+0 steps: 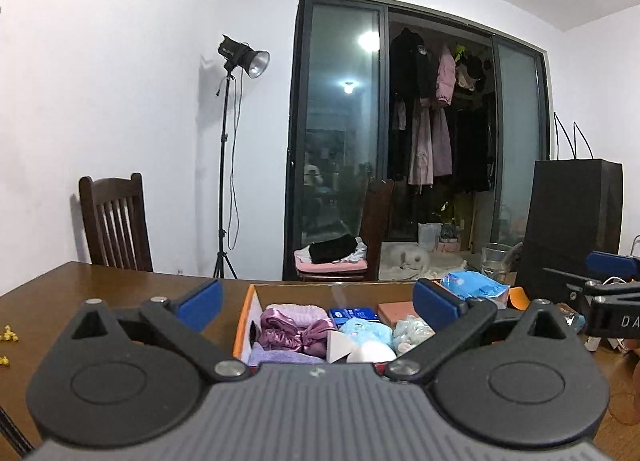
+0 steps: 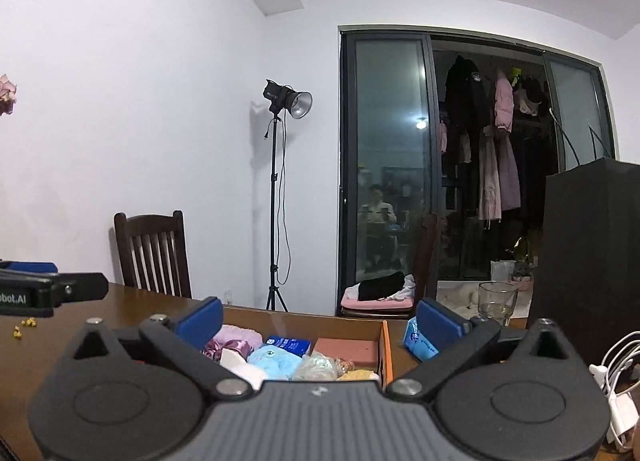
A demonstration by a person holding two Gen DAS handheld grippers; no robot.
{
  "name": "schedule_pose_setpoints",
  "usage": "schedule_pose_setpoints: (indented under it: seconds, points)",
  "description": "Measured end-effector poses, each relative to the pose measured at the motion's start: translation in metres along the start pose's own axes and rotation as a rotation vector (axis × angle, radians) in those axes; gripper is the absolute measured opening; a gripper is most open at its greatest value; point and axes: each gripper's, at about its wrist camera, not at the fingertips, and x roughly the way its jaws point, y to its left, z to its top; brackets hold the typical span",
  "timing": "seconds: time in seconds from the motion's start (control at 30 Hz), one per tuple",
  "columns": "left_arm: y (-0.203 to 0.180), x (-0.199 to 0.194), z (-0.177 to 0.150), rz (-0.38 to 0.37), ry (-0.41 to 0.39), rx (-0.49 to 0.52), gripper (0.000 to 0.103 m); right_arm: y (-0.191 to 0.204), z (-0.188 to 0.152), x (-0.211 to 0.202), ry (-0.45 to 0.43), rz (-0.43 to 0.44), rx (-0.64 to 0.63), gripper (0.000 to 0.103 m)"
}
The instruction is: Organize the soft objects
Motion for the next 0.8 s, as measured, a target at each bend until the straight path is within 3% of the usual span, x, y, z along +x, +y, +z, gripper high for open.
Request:
schedule_pose_setpoints:
  seconds: [0.27, 0.43, 0.57, 0.8]
  points:
    - [0.005, -0.033, -0.006, 0.040, -0.001, -0.003, 0.103, 0.009, 0.000, -0.023, 0.025, -0.012, 0.024, 0.103]
    - [0.002, -0.079, -0.016, 0.033, 0.011, 0.013, 0.103, 0.016, -0.013, -0.062, 0.054, -0.002, 0.031, 0.103]
    - [-0.005, -0.130, -0.034, 0.024, -0.031, 0.044, 0.103, 0.024, -0.024, -0.100, 0.076, 0.013, 0.008, 0.103]
    - [-0.018, -0.213, -0.077, 0.052, -0.051, 0.026, 0.103, 0.042, -0.051, -0.179, 0.131, 0.101, 0.000, 0.103]
